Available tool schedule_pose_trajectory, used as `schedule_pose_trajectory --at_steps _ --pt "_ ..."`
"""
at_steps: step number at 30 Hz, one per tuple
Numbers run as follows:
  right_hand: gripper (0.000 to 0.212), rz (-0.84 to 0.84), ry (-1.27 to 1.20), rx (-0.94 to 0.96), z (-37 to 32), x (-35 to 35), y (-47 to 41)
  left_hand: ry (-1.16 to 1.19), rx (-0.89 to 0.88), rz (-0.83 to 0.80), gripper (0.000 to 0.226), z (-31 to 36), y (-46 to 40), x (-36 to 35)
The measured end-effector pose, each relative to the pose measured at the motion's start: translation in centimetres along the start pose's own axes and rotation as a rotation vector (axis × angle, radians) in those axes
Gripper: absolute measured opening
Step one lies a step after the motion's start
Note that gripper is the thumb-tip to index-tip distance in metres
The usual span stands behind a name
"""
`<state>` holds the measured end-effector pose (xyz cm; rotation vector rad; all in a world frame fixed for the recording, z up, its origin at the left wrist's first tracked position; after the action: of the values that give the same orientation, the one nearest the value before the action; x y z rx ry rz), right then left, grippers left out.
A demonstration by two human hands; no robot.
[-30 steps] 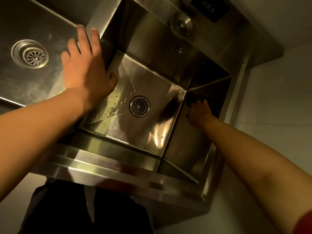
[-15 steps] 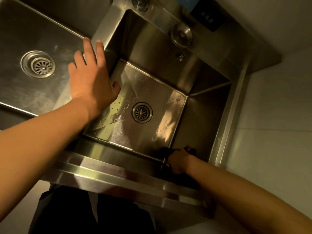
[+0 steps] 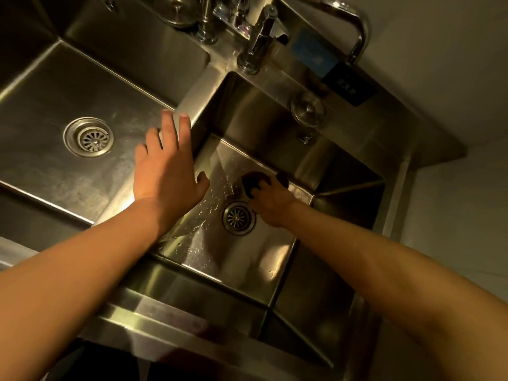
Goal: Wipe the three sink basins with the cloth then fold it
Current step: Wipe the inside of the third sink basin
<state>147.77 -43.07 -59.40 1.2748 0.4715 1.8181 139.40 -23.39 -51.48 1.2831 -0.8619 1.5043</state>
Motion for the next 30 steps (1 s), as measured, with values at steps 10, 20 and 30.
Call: schedule_pose_trajectory --at_steps 10,20,30 --pt "0.042 0.367 0.240 0.007 5.6 9.5 -8.9 -0.023 0.036 -0.020 0.118 -0.2 -0.2 -0.6" --pt "0.069 0.319 0.128 -0.076 9.7 1.2 -6.5 -0.004 0.034 -0.019 0.117 -0.1 0.0 -0.4" --pt "0.049 -0.077 0.205 -0.076 15.1 -14.4 3.6 -0.004 0.018 -0.001 0.116 -0.1 -0.2 -0.5"
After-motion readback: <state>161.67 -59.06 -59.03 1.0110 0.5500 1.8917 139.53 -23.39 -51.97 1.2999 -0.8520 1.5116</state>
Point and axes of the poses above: each hand's wrist, its own y-axis away from the middle knuckle, its own x-axis out of the back of the hand, z = x × y, the point moved 6 cm from there along -y, towards the middle knuckle, and after that the axes turned 9 degrees about -x, right-handed, at the moved point
